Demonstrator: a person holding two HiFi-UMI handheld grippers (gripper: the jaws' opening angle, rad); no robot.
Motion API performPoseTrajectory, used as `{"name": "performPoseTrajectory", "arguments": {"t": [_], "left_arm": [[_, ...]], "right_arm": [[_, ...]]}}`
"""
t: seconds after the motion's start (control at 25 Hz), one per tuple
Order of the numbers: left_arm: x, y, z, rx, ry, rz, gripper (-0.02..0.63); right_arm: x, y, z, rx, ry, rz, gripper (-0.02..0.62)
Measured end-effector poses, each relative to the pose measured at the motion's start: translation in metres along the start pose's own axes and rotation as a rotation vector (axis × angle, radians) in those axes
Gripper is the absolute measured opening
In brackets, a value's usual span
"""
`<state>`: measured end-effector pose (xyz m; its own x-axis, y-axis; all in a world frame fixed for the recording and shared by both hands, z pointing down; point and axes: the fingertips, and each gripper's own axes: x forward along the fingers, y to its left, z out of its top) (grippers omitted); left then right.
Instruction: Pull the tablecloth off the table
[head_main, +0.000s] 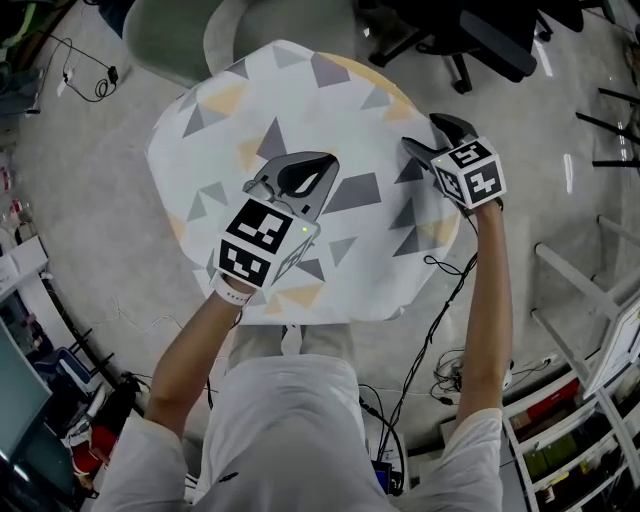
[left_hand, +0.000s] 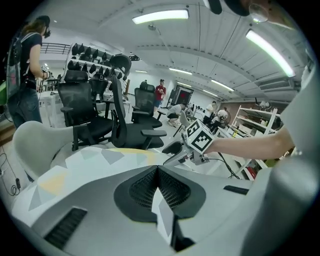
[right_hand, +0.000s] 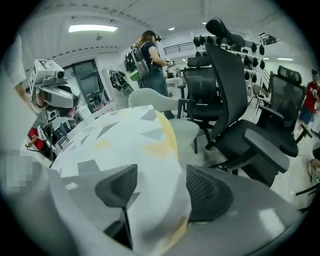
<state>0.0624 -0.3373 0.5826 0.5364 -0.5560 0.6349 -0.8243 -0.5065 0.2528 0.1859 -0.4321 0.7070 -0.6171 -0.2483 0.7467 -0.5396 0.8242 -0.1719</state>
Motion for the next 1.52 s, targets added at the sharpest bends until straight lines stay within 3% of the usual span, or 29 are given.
{"name": "performPoseTrajectory", "arguments": {"t": [0.28,0.4,0.52,0.64,0.92,1.0,1.2,1.44,1.52], "left_arm": [[0.000,-0.006,0.000,0.023,0.006,-0.004,0.006],[-0.003,-0.011,0.000,0.033,0.008,-0.007,0.006],[-0.002,-0.012,0.000,0.042,0.007,-0.011,0.006],[-0.004,-0.010,0.000,0.045,0.008,-0.009,0.006],[-0.014,-0.008,0.001,0.043,0.003,-0.004,0.006],[-0.018,-0.006,0.002,0.042,-0.002,-0.003,0.006],[-0.024,-0.007,0.006,0.050,-0.012,-0.004,0.006],[-0.026,-0.017,0.017,0.097,-0.017,-0.029,0.010],[-0.028,-0.021,0.024,0.144,-0.024,-0.048,0.063]], "right_arm": [[0.004,0.001,-0.005,-0.017,0.040,0.032,0.305],[0.005,-0.007,-0.006,-0.001,0.021,0.009,0.381],[0.006,-0.009,-0.009,0.046,0.029,0.051,0.387],[0.006,-0.003,-0.007,0.049,0.045,0.075,0.321],[-0.002,0.004,0.001,-0.075,0.090,-0.019,0.211],[-0.009,0.009,0.010,-0.095,0.070,-0.050,0.135],[-0.032,0.040,0.034,-0.194,0.009,-0.063,0.042],[-0.058,0.077,0.053,-0.306,-0.063,-0.031,0.015],[-0.067,0.085,0.059,-0.335,-0.078,-0.021,0.014]]}}
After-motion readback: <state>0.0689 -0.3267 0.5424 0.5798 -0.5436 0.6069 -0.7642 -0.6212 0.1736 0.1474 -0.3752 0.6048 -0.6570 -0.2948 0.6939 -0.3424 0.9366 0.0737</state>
